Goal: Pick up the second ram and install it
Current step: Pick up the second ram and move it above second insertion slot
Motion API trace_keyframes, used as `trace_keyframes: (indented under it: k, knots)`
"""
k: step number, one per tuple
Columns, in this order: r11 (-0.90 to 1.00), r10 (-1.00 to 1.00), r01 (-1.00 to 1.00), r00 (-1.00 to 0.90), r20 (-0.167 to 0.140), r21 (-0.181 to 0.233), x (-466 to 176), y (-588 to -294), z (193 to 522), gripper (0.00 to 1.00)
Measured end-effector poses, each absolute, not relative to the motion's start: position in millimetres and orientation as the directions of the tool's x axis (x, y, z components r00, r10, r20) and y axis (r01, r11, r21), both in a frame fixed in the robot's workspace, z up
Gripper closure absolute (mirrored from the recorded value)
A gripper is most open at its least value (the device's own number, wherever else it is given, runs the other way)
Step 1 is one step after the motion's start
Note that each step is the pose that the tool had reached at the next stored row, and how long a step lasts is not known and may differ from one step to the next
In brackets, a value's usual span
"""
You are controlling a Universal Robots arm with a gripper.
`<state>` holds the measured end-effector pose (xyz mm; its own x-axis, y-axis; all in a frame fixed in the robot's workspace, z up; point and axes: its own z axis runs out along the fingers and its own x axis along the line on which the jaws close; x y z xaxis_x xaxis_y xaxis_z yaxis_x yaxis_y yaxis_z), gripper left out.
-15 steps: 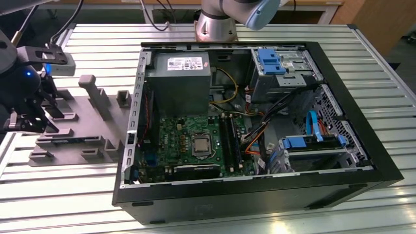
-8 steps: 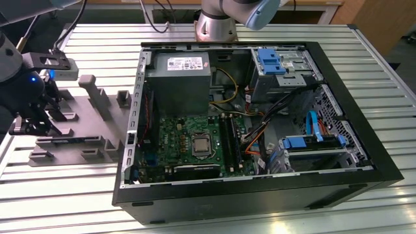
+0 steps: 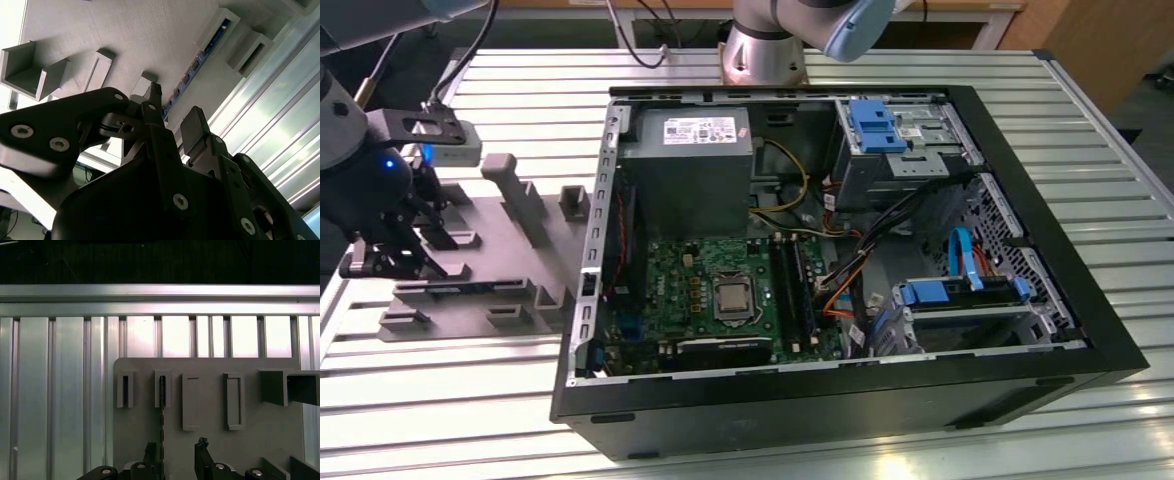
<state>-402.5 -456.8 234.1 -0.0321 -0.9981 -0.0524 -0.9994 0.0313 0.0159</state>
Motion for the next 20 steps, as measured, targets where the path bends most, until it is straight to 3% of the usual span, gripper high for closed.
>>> trace_keyframes:
  k: [20]
  knots:
    - [0.031, -0.998, -0.999, -0.033, -0.052, 0.026, -406.2, -458.7, 213.6, 0.57]
